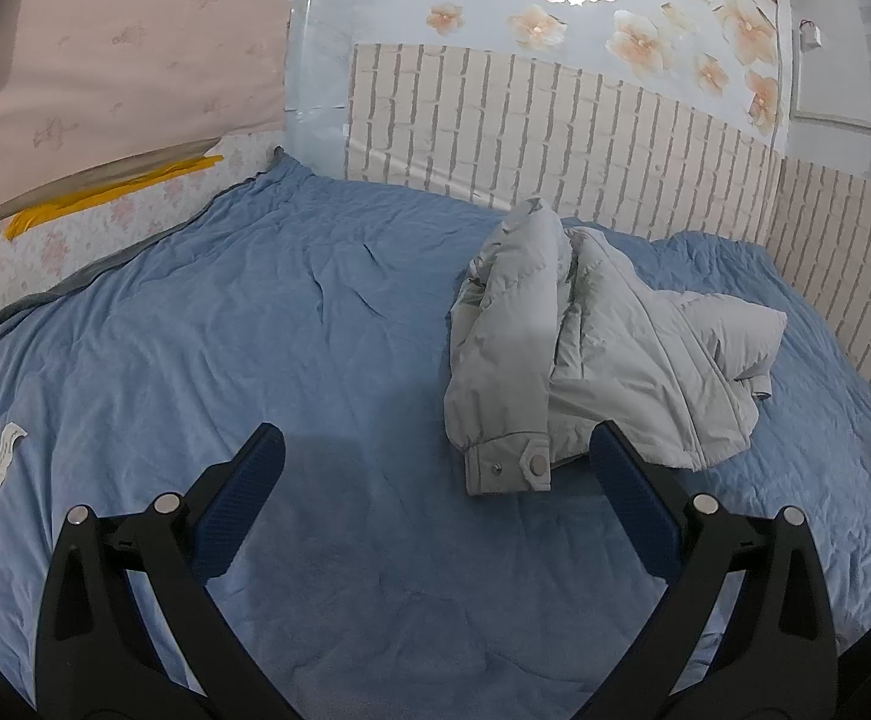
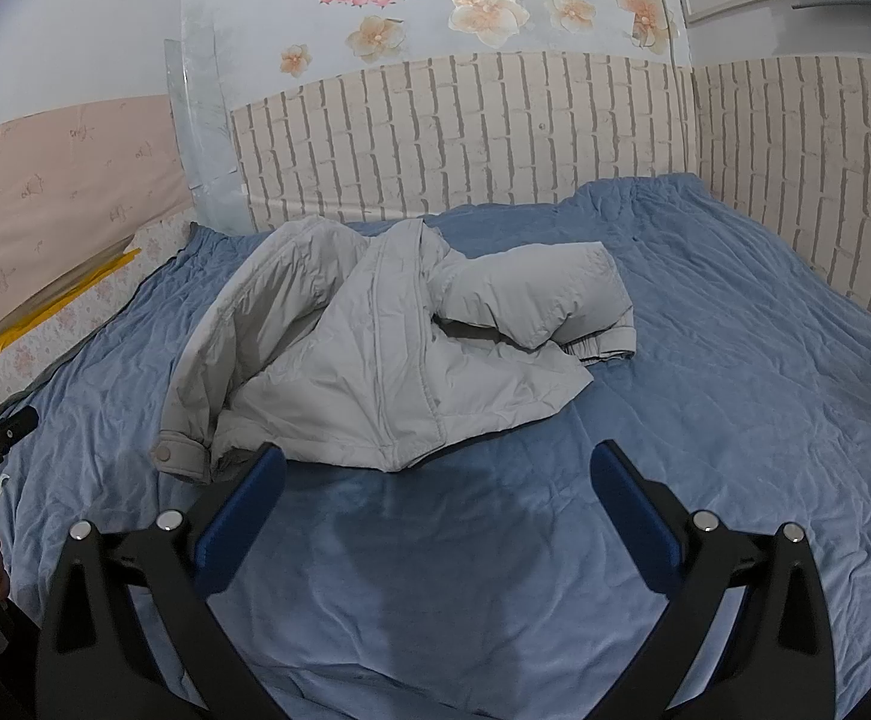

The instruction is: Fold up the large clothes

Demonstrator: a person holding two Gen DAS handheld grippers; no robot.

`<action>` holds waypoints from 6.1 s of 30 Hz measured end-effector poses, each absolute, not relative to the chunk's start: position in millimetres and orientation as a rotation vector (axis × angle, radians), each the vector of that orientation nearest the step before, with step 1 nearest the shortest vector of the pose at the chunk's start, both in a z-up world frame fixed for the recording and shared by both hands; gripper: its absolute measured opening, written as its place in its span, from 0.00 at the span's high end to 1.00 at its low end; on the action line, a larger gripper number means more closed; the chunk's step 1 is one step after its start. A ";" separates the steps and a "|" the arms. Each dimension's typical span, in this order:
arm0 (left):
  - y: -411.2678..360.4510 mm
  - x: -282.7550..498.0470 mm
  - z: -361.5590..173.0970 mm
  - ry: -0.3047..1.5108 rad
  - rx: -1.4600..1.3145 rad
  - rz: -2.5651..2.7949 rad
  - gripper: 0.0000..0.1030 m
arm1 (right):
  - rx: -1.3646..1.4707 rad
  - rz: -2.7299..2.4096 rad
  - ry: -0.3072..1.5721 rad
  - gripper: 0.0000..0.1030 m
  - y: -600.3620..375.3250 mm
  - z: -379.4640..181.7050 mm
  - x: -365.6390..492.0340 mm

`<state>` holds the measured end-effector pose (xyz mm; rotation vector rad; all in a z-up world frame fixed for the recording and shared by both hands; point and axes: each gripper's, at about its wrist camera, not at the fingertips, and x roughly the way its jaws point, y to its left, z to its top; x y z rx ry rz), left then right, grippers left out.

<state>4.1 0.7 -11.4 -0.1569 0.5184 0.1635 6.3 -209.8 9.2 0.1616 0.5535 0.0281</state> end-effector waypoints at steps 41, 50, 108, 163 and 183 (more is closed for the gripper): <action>-2.3 2.6 -10.6 0.521 -0.140 0.162 0.03 | 0.166 0.027 0.552 0.02 -213.4 8.0 7.9; -6.3 2.8 -12.3 0.531 -0.130 0.147 0.03 | 0.166 0.029 0.557 0.02 -213.4 6.2 8.8; 173.0 229.6 -46.0 0.725 -0.287 0.565 0.91 | 0.153 -0.312 0.770 0.02 -331.0 -61.7 209.7; 1.6 210.3 -140.6 0.833 -0.236 0.213 0.03 | 0.370 -0.762 0.652 0.96 -528.6 -42.4 144.4; -28.5 225.8 -180.5 0.925 -0.190 0.165 0.03 | 0.374 -0.021 0.990 0.17 -335.4 -208.6 302.1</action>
